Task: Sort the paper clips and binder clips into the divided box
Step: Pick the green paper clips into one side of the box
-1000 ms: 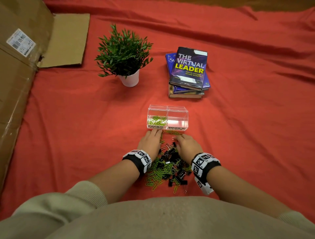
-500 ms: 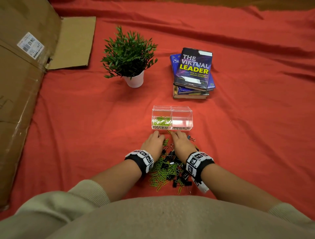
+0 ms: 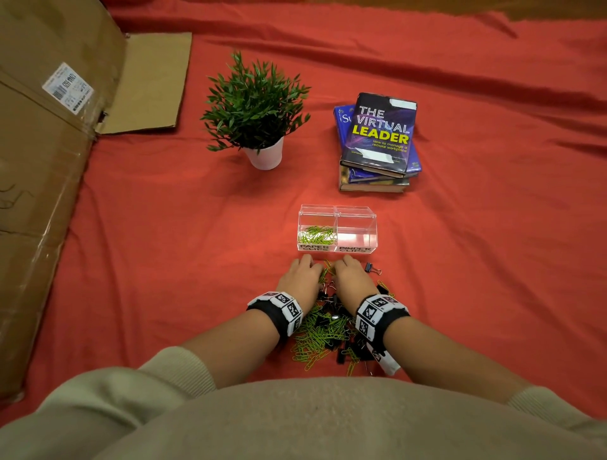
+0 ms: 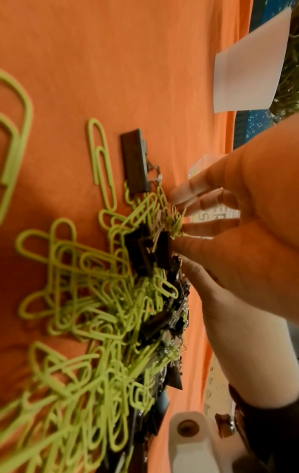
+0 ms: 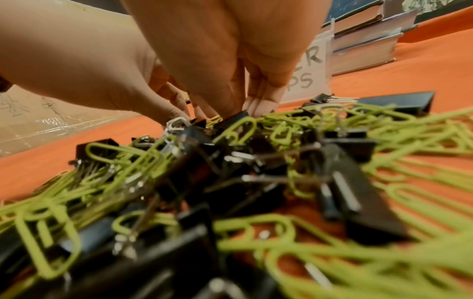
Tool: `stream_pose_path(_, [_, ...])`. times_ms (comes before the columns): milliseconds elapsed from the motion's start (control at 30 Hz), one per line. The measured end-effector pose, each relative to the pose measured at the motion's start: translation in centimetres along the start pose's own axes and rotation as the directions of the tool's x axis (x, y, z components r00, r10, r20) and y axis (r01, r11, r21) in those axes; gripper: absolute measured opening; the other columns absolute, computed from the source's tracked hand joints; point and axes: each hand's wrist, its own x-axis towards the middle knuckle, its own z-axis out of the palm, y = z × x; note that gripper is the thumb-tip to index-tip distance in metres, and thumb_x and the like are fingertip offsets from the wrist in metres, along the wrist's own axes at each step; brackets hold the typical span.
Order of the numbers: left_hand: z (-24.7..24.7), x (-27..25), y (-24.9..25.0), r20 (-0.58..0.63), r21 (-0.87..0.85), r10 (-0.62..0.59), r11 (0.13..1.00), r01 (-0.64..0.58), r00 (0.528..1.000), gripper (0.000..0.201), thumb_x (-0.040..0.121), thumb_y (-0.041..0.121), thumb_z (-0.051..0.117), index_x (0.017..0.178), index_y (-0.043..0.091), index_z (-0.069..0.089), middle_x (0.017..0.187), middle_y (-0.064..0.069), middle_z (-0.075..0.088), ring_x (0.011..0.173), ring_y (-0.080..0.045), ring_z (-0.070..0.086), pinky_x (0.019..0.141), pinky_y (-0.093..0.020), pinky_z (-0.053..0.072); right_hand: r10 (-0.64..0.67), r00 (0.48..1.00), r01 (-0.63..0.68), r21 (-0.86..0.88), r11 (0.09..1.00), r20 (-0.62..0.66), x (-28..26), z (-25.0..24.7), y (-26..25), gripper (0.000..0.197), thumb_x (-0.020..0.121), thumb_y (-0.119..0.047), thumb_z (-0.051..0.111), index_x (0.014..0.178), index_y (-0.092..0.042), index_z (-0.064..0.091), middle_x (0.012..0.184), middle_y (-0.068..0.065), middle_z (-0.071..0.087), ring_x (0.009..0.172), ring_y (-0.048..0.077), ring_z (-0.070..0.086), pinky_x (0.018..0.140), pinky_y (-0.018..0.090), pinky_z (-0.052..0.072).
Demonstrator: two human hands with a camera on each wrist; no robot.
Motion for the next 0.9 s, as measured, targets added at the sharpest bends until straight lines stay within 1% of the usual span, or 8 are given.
stream_pose_path(133, [0.2, 0.1, -0.2, -0.019, 0.033, 0.036, 0.999, -0.035, 0.999, 0.019, 0.092, 0.012, 0.053, 0.111, 0.008, 0.052, 0.115, -0.009, 0.047, 0.11, -0.028, 0.044, 0.08, -0.042, 0.051, 0.006, 1.0, -0.006, 0.014, 1.0, 0.009, -0.2, 0.0, 0.1, 0.027, 0.085, -0.002, 0.054, 0.111, 0.002, 0.052, 0.115, 0.015, 0.051, 0.111, 0.032, 0.047, 0.093, 0.038, 0.043])
stream_pose_path(300, [1.0, 0.4, -0.5, -0.035, 0.036, 0.02, 0.999, -0.018, 0.999, 0.018, 0.09, 0.002, 0.046, 0.106, 0.004, 0.052, 0.111, -0.012, 0.049, 0.107, -0.03, 0.047, 0.08, -0.043, 0.051, 0.007, 0.999, -0.009, 0.044, 0.999, 0.037, -0.3, -1.3, 0.1, 0.022, 0.089, -0.009, 0.048, 0.107, 0.003, 0.054, 0.11, 0.017, 0.056, 0.106, 0.032, 0.052, 0.089, 0.036, 0.042])
stream_pose_path(433, [0.9, 0.5, -0.9, -0.035, 0.002, 0.014, 1.0, -0.014, 0.999, 0.019, 0.093, 0.006, 0.047, 0.111, 0.003, 0.05, 0.113, -0.012, 0.051, 0.108, -0.028, 0.049, 0.085, -0.039, 0.049, 0.056, 0.996, -0.07, 0.222, 0.973, 0.07, 0.8, -4.5, -1.0, 0.014, 0.09, -0.014, 0.051, 0.095, -0.005, 0.06, 0.088, 0.01, 0.063, 0.078, 0.024, 0.059, 0.078, 0.035, 0.053])
stream_pose_path(500, [0.7, 0.5, -1.1, -0.025, -0.023, 0.024, 0.999, -0.025, 0.999, 0.021, 0.091, 0.001, 0.046, 0.112, 0.002, 0.05, 0.114, -0.013, 0.051, 0.108, -0.028, 0.049, 0.089, -0.037, 0.047, 0.057, 0.998, -0.055, 0.301, 0.952, 0.002, 2.0, -6.2, -1.5, 0.009, 0.088, -0.012, 0.053, 0.089, -0.007, 0.06, 0.081, 0.008, 0.065, 0.07, 0.022, 0.06, 0.071, 0.036, 0.056])
stream_pose_path(567, [0.4, 0.5, -1.3, -0.003, -0.052, 0.021, 0.998, -0.021, 1.0, 0.023, 0.089, -0.003, 0.046, 0.111, 0.001, 0.049, 0.115, -0.014, 0.052, 0.109, -0.029, 0.049, 0.091, -0.036, 0.044, 0.034, 0.998, -0.02, 0.268, 0.963, -0.047, 3.3, -7.9, -2.2, 0.008, 0.086, -0.011, 0.054, 0.087, -0.006, 0.06, 0.082, 0.012, 0.066, 0.074, 0.026, 0.063, 0.068, 0.036, 0.055])
stream_pose_path(667, [-0.4, 0.4, -1.2, 0.014, -0.123, -0.016, 0.992, 0.018, 1.0, 0.022, 0.089, -0.002, 0.048, 0.11, 0.002, 0.05, 0.116, -0.014, 0.052, 0.109, -0.03, 0.049, 0.091, -0.035, 0.041, 0.005, 1.0, -0.003, 0.157, 0.988, -0.009, 5.2, -9.0, -3.1, 0.014, 0.088, -0.009, 0.052, 0.094, -0.001, 0.062, 0.092, 0.017, 0.067, 0.084, 0.031, 0.064, 0.077, 0.04, 0.055])
stream_pose_path(800, [-2.7, 0.3, -1.0, -0.044, -0.263, -0.078, 0.963, 0.064, 0.996, 0.016, 0.092, 0.002, 0.046, 0.106, 0.005, 0.051, 0.111, -0.013, 0.055, 0.103, -0.028, 0.052, 0.086, -0.034, 0.041, -0.016, 0.999, 0.021, 0.129, 0.991, -0.041, 5.6, -8.6, -3.2, 0.025, 0.089, -0.012, 0.052, 0.111, -0.004, 0.062, 0.11, 0.015, 0.064, 0.099, 0.028, 0.061, 0.085, 0.033, 0.05])
stream_pose_path(900, [-4.9, 0.7, -1.0, -0.167, -0.308, -0.081, 0.951, 0.026, 0.983, 0.011, 0.093, 0.005, 0.046, 0.102, 0.006, 0.052, 0.104, -0.007, 0.053, 0.097, -0.022, 0.049, 0.084, -0.03, 0.038, 0.001, 0.989, 0.03, 0.209, 0.978, -0.146, 3.6, -7.8, -2.7, 0.019, 0.09, -0.012, 0.051, 0.101, -0.005, 0.065, 0.101, 0.009, 0.064, 0.088, 0.023, 0.062, 0.076, 0.029, 0.051])
